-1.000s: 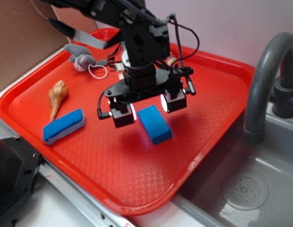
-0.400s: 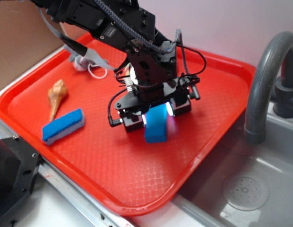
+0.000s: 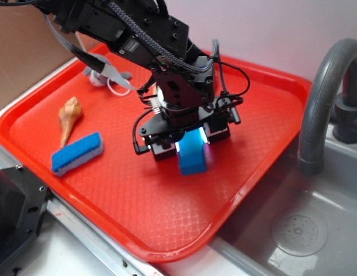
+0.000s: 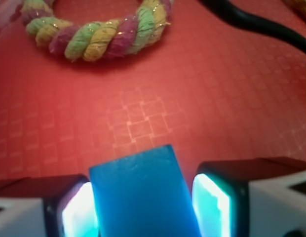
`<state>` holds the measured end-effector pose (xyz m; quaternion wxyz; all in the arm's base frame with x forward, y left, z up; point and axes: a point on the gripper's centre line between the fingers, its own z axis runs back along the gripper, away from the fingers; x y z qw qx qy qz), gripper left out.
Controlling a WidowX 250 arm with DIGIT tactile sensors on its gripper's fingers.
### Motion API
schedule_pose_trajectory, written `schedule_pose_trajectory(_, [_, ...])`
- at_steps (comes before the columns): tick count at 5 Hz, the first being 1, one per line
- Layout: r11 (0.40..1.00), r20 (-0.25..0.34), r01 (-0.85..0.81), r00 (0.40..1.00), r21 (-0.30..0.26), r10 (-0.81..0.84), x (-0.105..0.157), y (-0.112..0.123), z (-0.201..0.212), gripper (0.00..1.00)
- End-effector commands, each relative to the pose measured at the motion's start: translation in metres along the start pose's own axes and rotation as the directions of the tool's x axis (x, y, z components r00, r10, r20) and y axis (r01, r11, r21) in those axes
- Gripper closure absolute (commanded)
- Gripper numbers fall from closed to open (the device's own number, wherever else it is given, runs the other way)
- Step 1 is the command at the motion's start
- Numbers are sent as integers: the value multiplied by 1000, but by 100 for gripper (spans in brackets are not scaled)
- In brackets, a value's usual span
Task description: Grab the blue block.
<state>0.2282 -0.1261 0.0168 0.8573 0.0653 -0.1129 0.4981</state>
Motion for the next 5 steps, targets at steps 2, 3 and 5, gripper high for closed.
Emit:
schedule_pose_trajectory(2, [914,-261,281,896,-293,-359,80,20,115,100])
schedule_pose_trajectory(3, [836,-359,372,777,-402,-518,103,38,143,100])
schedule_pose_trajectory(5, [891,-220,350,881,-291,-418,112,60,179,100])
